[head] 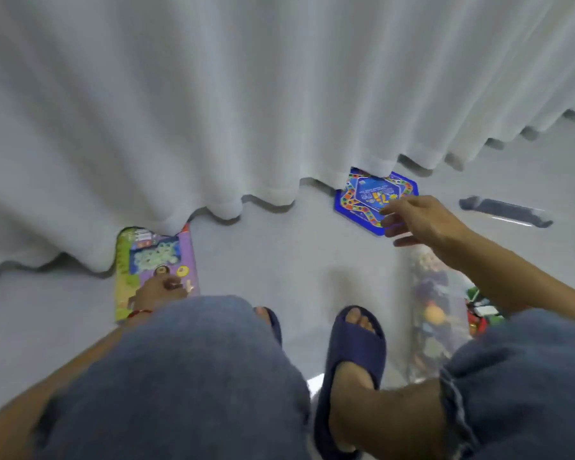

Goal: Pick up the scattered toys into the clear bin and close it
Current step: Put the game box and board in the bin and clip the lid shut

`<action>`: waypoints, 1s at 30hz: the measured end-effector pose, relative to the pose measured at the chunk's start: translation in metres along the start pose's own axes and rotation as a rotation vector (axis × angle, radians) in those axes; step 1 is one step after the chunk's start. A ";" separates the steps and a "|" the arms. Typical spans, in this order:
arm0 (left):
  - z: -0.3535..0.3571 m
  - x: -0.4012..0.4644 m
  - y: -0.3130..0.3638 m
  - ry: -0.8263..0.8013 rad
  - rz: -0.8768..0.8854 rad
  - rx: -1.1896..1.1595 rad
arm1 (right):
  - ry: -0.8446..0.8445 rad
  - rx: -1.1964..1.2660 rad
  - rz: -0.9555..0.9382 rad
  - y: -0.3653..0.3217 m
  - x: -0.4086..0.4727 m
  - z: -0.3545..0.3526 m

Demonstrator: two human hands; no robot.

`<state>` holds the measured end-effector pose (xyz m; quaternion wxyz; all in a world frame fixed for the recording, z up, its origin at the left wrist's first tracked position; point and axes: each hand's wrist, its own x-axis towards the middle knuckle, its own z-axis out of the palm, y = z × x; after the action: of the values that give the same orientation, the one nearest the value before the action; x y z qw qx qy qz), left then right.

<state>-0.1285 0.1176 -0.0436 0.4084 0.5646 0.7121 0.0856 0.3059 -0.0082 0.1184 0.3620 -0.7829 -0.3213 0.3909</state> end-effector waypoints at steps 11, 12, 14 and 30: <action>-0.001 0.040 -0.087 0.251 -0.300 0.078 | -0.638 -0.434 -0.286 -0.025 -0.011 0.221; -0.002 0.046 -0.087 0.260 -0.308 0.064 | -0.646 -0.468 -0.307 -0.021 -0.009 0.225; -0.005 0.055 -0.088 0.281 -0.360 0.090 | -0.657 -0.499 -0.308 -0.010 -0.005 0.227; 0.035 0.011 -0.012 0.158 -0.373 -0.675 | -0.524 -0.634 -0.231 -0.003 -0.009 0.166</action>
<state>-0.1138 0.1114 -0.0781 0.5235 0.2510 0.7637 0.2825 0.1605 0.0388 0.0526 0.0510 -0.6886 -0.5921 0.4155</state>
